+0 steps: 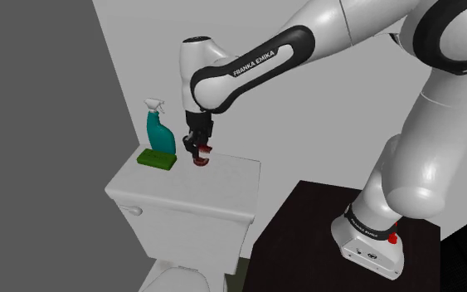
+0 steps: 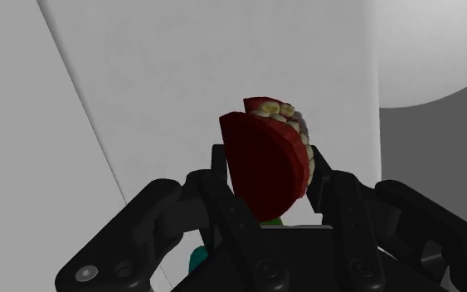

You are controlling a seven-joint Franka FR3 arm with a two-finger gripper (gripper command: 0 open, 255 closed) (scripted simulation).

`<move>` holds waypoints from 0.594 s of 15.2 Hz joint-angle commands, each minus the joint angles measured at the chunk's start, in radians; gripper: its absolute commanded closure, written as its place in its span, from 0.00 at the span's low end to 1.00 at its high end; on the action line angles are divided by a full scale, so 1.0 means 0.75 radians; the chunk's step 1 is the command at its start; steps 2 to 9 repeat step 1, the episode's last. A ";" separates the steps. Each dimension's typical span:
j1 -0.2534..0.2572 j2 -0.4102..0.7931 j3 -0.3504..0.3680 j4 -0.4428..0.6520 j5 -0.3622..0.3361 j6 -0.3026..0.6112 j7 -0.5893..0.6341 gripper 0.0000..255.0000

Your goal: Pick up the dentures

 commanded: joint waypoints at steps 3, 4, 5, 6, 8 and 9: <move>0.000 -0.003 0.000 0.005 0.000 -0.009 0.000 1.00; 0.000 -0.003 0.000 0.005 0.000 -0.009 0.000 1.00; 0.000 -0.003 0.000 0.005 0.000 -0.009 0.000 1.00; 0.000 -0.003 0.000 0.005 0.000 -0.009 0.000 1.00; 0.000 -0.003 0.000 0.005 0.000 -0.009 0.000 1.00; 0.000 -0.003 0.000 0.005 0.000 -0.009 0.000 1.00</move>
